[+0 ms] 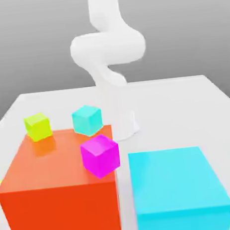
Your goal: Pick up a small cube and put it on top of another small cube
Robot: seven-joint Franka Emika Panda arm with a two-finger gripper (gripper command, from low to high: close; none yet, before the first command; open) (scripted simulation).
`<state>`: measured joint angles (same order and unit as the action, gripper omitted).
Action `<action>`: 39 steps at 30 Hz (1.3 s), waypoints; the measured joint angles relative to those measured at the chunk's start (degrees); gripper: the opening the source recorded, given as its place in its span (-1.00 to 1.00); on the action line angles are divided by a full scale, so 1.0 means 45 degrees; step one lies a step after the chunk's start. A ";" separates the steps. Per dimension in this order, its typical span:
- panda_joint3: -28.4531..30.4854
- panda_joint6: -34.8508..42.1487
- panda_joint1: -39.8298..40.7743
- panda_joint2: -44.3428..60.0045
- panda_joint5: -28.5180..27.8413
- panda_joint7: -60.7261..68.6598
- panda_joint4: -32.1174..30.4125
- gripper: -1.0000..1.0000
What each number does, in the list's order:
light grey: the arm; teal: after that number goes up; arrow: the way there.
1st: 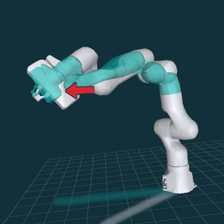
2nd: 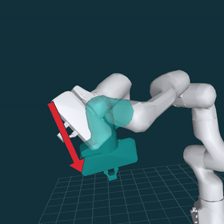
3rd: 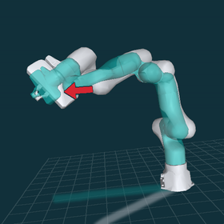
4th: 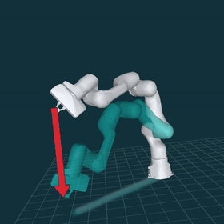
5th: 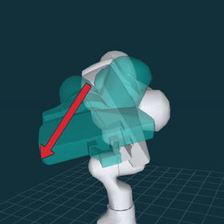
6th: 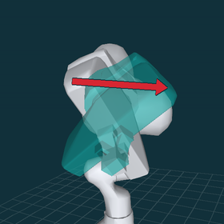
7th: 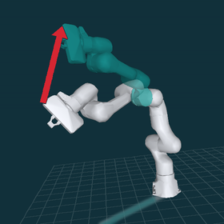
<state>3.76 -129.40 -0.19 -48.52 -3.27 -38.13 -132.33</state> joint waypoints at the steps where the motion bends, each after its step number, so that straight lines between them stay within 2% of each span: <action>1: 0.0362 0.0212 -0.0006 -0.0244 -0.0301 0.0752 -0.0057 0.00; 13: 0.4834 0.1775 -0.0097 -0.2016 -0.3628 0.9154 -0.0847 0.00; 25: 1.0191 0.1498 -0.1089 -0.1462 -0.7010 1.7093 -0.1789 0.00; 32: 1.3951 0.0525 -0.3047 -0.0133 -0.9096 2.1088 -0.2238 0.00; 39: 1.8599 -0.0514 -0.6921 0.0998 -1.1650 2.4103 -0.2430 0.00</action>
<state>87.46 -131.72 -31.34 -44.03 -55.69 70.33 -143.27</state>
